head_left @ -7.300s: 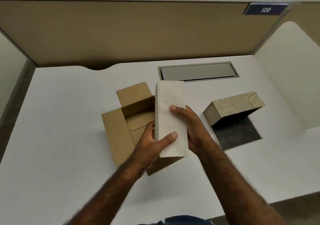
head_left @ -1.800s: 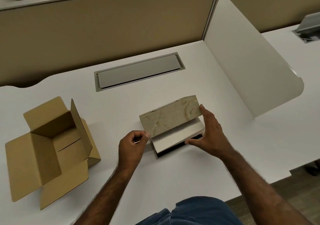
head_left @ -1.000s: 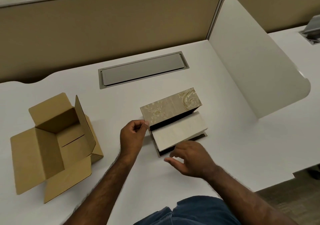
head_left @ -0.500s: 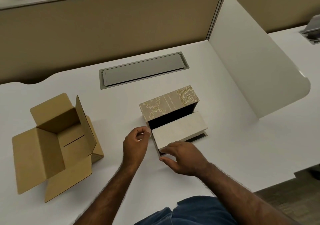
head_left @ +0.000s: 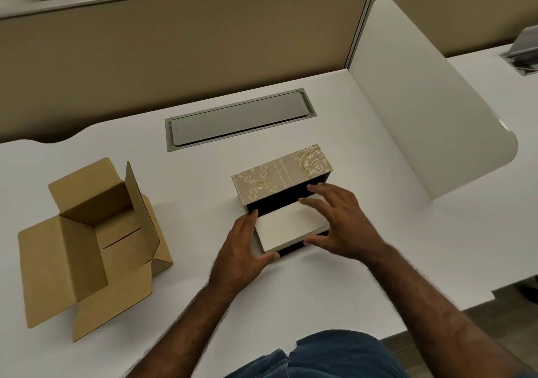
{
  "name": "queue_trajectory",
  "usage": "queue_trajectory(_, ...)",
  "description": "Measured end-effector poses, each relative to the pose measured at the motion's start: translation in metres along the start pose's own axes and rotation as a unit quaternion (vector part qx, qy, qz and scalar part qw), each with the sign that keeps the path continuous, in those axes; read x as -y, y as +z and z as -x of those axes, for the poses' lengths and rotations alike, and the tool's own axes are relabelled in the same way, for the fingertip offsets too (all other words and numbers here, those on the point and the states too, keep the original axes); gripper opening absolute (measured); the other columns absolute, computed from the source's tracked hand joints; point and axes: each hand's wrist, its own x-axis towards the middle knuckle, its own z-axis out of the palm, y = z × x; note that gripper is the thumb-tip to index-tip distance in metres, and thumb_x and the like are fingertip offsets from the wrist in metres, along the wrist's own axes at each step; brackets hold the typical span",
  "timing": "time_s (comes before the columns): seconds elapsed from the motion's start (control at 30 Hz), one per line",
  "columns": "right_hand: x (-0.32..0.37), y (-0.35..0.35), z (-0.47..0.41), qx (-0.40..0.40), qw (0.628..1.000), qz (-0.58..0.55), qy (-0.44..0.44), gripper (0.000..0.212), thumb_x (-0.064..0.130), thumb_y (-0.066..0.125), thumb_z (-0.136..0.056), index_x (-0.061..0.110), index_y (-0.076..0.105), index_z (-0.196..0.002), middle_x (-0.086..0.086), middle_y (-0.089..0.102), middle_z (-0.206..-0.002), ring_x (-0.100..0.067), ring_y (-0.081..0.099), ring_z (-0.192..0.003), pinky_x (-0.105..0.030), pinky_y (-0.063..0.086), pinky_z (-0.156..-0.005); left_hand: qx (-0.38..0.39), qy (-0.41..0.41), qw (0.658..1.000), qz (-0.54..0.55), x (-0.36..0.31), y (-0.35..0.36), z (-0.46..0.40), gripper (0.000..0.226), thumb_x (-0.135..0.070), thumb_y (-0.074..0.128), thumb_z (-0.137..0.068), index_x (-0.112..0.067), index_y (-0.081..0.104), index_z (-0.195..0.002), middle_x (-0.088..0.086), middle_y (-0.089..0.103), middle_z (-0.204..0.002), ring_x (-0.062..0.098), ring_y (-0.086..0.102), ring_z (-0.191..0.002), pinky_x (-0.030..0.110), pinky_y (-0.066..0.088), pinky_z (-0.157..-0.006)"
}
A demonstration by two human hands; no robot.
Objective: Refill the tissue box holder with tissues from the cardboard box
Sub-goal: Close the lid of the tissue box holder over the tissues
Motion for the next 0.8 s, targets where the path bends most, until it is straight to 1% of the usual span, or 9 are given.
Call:
queue_trajectory(0.1, -0.008, -0.007, -0.004, 0.065, 0.997, 0.01, 0.044, 0.107, 0.063, 0.088, -0.072, 0.037, 0.04, -0.163, -0.002, 0.031, -0.175, -0.027, 0.023, -0.162, -0.05, 0.023, -0.13, 0.007, 0.007, 1.0, -0.002, 0.002, 0.002, -0.004, 0.105, -0.054, 0.084, -0.078, -0.03, 0.024, -0.161, -0.007, 0.037, -0.162, 0.012, 0.038, -0.146, 0.019, 0.031, -0.111)
queue_trajectory(0.23, -0.016, -0.007, -0.005, 0.083, 0.995, 0.005, 0.052, 0.1, 0.054, 0.088, -0.078, 0.035, 0.04, -0.164, 0.001, 0.036, -0.173, -0.024, 0.027, -0.161, -0.046, 0.022, -0.13, 0.011, 0.006, 1.0, 0.002, 0.004, 0.002, -0.005, 0.101, -0.054, 0.082, -0.08, -0.029, 0.026, -0.161, -0.006, 0.038, -0.162, 0.012, 0.039, -0.146, 0.019, 0.03, -0.111)
queue_trajectory(0.33, -0.016, -0.007, -0.004, 0.075, 0.996, -0.004, 0.053, 0.098, 0.059, 0.085, -0.077, 0.034, 0.043, -0.163, 0.002, 0.039, -0.171, -0.022, 0.03, -0.16, -0.047, 0.026, -0.129, 0.009, 0.009, 1.0, 0.009, 0.003, -0.002, -0.003, 0.103, -0.06, 0.082, -0.077, -0.035, 0.026, -0.159, -0.015, 0.038, -0.158, 0.002, 0.039, -0.139, 0.018, 0.033, -0.108)
queue_trajectory(0.4, -0.014, -0.009, -0.003, 0.031, 0.998, -0.014, 0.054, 0.093, 0.069, 0.081, -0.078, 0.03, 0.052, -0.157, 0.001, 0.048, -0.166, -0.023, 0.041, -0.154, -0.049, 0.034, -0.125, -0.002, 0.004, 1.0, 0.02, 0.0, -0.007, 0.001, 0.1, -0.07, 0.079, -0.072, -0.039, 0.032, -0.155, -0.028, 0.039, -0.145, -0.009, 0.038, -0.127, 0.013, 0.034, -0.102)
queue_trajectory(0.47, -0.013, -0.012, -0.005, -0.052, 0.996, -0.025, 0.062, 0.078, 0.072, 0.076, -0.084, 0.024, 0.064, -0.145, 0.0, 0.062, -0.152, -0.022, 0.055, -0.142, -0.047, 0.044, -0.115, -0.033, -0.014, 0.999, 0.033, -0.002, -0.013, 0.005, 0.09, -0.079, 0.073, -0.069, -0.039, 0.044, -0.144, -0.03, 0.045, -0.132, -0.009, 0.045, -0.116, 0.009, 0.037, -0.092)
queue_trajectory(0.57, -0.012, -0.017, -0.012, -0.173, 0.981, -0.038, 0.085, 0.049, 0.055, 0.074, -0.096, 0.018, 0.072, -0.129, -0.001, 0.072, -0.132, -0.022, 0.065, -0.125, -0.045, 0.052, -0.103, -0.12, -0.016, 0.992, 0.048, -0.003, -0.022, 0.007, 0.059, -0.074, 0.068, -0.082, -0.033, 0.06, -0.123, -0.021, 0.058, -0.116, -0.005, 0.053, -0.104, 0.003, 0.039, -0.084)
queue_trajectory(0.63, -0.011, -0.021, -0.019, -0.204, 0.969, -0.064, 0.122, 0.042, 0.044, 0.074, -0.101, 0.014, 0.07, -0.131, -0.004, 0.071, -0.132, -0.024, 0.064, -0.123, -0.048, 0.054, -0.102, -0.169, -0.016, 0.983, 0.072, -0.004, -0.028, 0.003, 0.04, -0.062, 0.064, -0.091, -0.029, 0.063, -0.114, -0.016, 0.063, -0.11, -0.004, 0.057, -0.101, 0.005, 0.046, -0.08)
queue_trajectory(0.73, -0.012, -0.029, -0.031, -0.186, 0.958, -0.12, 0.182, 0.058, 0.039, 0.074, -0.101, 0.011, 0.059, -0.149, -0.009, 0.062, -0.146, -0.027, 0.061, -0.132, -0.051, 0.054, -0.108, -0.201, -0.038, 0.972, 0.119, -0.009, -0.036, -0.009, 0.031, -0.048, 0.062, -0.098, -0.021, 0.068, -0.112, -0.008, 0.069, -0.109, 0.003, 0.062, -0.102, 0.024, 0.055, -0.089)
queue_trajectory(0.8, -0.014, -0.034, -0.039, -0.12, 0.96, -0.155, 0.202, 0.08, 0.043, 0.079, -0.096, 0.015, 0.044, -0.162, -0.008, 0.05, -0.16, -0.026, 0.054, -0.142, -0.049, 0.052, -0.113, -0.199, -0.062, 0.967, 0.145, -0.014, -0.04, -0.018, 0.032, -0.044, 0.064, -0.098, -0.018, 0.069, -0.115, -0.006, 0.071, -0.11, 0.007, 0.065, -0.1, 0.026, 0.056, -0.09)
